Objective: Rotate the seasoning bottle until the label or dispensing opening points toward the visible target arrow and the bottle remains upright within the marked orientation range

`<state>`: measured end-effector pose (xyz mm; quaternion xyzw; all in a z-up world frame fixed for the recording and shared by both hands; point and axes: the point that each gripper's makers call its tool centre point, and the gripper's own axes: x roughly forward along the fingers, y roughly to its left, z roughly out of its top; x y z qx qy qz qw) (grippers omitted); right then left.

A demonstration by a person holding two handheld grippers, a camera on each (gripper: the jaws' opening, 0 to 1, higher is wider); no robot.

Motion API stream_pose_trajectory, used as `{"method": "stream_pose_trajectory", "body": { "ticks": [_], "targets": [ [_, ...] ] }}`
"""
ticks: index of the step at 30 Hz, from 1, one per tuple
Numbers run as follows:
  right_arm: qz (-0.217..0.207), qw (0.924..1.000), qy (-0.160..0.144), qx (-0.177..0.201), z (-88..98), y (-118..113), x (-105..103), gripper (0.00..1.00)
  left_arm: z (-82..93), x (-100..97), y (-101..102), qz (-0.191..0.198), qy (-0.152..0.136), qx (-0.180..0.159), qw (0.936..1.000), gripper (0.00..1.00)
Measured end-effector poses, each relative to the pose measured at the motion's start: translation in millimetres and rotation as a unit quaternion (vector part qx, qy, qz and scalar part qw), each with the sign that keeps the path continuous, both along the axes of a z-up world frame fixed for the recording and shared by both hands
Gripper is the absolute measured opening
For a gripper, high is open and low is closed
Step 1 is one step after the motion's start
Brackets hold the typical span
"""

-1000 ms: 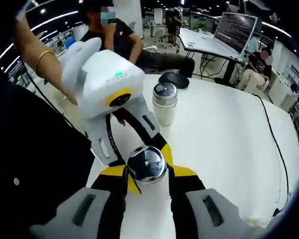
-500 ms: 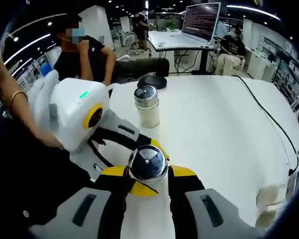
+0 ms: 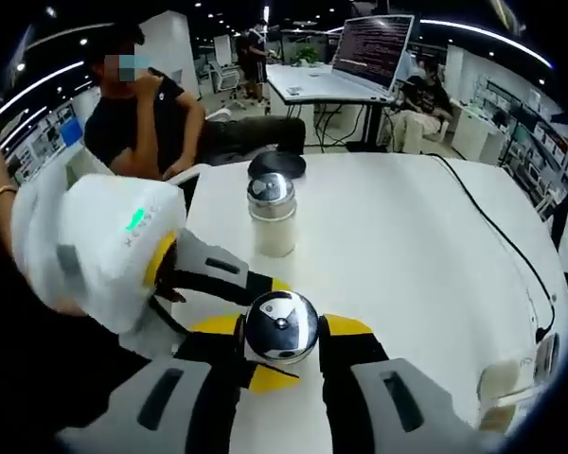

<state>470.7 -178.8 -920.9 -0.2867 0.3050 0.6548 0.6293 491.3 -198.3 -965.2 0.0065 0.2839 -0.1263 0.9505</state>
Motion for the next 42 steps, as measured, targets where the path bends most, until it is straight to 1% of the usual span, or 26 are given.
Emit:
{"method": "stream_pose_trajectory", "body": {
  "ticks": [2,3,5,6,8,10,11,13,16,17,19,20,23,24,27,29,30,31,32,34,35,36,38,40,41,42],
  "targets": [
    [0.015,0.9999,0.0,-0.001,-0.1,0,1,0.29,4.6,-0.4,0,-0.019,-0.009,0.005,0.9998,0.44],
    [0.044,0.999,-0.004,0.001,0.3,1,0,0.29,6.6,-1.7,1,-0.034,-0.011,0.013,0.9993,0.46],
    [0.065,0.9979,0.002,-0.005,0.0,0,-1,0.29,8.1,-4.2,2,-0.055,-0.009,0.021,0.9982,0.47],
    [0.103,0.9947,-0.005,-0.008,-0.1,0,-2,0.29,8.4,-6.7,1,-0.073,-0.004,0.015,0.9972,0.47],
    [0.12,0.9928,-0.001,-0.011,-0.6,1,-2,0.29,12.9,-6.8,5,-0.076,-0.01,0.006,0.9971,0.47],
    [0.157,0.9875,-0.005,-0.014,-0.7,1,-4,0.29,16.2,-7.5,7,-0.089,-0.014,0.002,0.9959,0.47],
    [0.192,0.9811,-0.015,-0.018,-1.2,-1,-6,0.29,17.3,-7.6,8,-0.095,-0.016,0.002,0.9954,0.47],
    [0.252,0.9669,-0.032,-0.019,-1.2,-1,-10,0.29,16.9,-11.1,3,-0.131,-0.008,-0.005,0.9914,0.49],
    [0.293,0.9548,-0.042,-0.033,-1.8,-2,-13,0.29,15.5,-13.6,-4,-0.172,-0.01,0.004,0.985,0.44],
    [0.318,0.9464,-0.043,-0.035,-2.2,-2,-16,0.29,15.9,-14.5,-7,-0.19,-0.011,0.009,0.9817,0.43],
    [0.336,0.9399,-0.032,-0.051,-4.4,-6,-19,0.29,15.5,-15.9,-11,-0.21,-0.007,0.014,0.9775,0.44],
    [0.351,0.9344,-0.039,-0.047,-4.4,-5,-20,0.29,15.8,-15.8,-12,-0.216,-0.008,0.016,0.9763,0.44],
    [0.337,0.9394,-0.035,-0.052,-5.1,-3,-20,0.29,16.0,-14.9,-11,-0.215,-0.007,0.02,0.9763,0.44],
    [0.327,0.9427,-0.035,-0.055,-5.5,-3,-19,0.29,15.3,-13.7,-9,-0.207,-0.006,0.034,0.9778,0.44],
    [0.279,0.9577,-0.019,-0.068,-6.2,-7,-17,0.29,14.4,-12.0,-9,-0.184,-0.01,0.038,0.9822,0.44],
    [0.233,0.9694,-0.005,-0.077,-7.3,-9,-13,0.29,13.8,-11.5,-5,-0.144,-0.007,0.026,0.9892,0.43],
    [0.197,0.9771,0.001,-0.08,-7.2,-11,-11,0.28,12.2,-11.8,-2,-0.117,-0.002,0.025,0.9928,0.41],
    [0.176,0.9813,0.004,-0.078,-6.5,-12,-9,0.29,9.5,-13.0,1,-0.107,0.006,0.031,0.9938,0.36],
    [0.159,0.9856,0.011,-0.056,-3.4,-9,-12,0.29,10.7,-13.5,0,-0.073,0.006,0.008,0.9973,0.37],
    [0.129,0.9903,0.031,-0.04,2.0,-9,-15,0.3,11.8,-12.6,-2,-0.055,0.002,-0.004,0.9985,0.36],
    [0.104,0.9927,0.047,-0.04,2.4,-10,-17,0.31,12.0,-13.5,-5,-0.055,-0.001,0.001,0.9985,0.36],
    [0.082,0.9946,0.05,-0.038,1.9,-9,-16,0.31,12.0,-14.0,-6,-0.05,-0.002,0.001,0.9988,0.36],
    [0.061,0.9963,0.046,-0.04,0.5,-10,-14,0.31,12.4,-13.8,-6,-0.022,-0.003,-0.001,0.9997,0.36],
    [0.022,0.998,0.04,-0.043,-0.7,-10,-13,0.3,11.4,-14.3,-2,0.021,0.004,0.0,0.9998,0.36],
    [0.018,0.9983,0.033,-0.045,-3.1,-9,-13,0.31,11.1,-15.8,0,0.048,0.014,0.007,0.9987,0.36],
    [0.003,0.9985,0.027,-0.047,-4.5,-9,-13,0.3,10.5,-16.3,0,0.05,0.018,0.014,0.9985,0.36]
  ]
}}
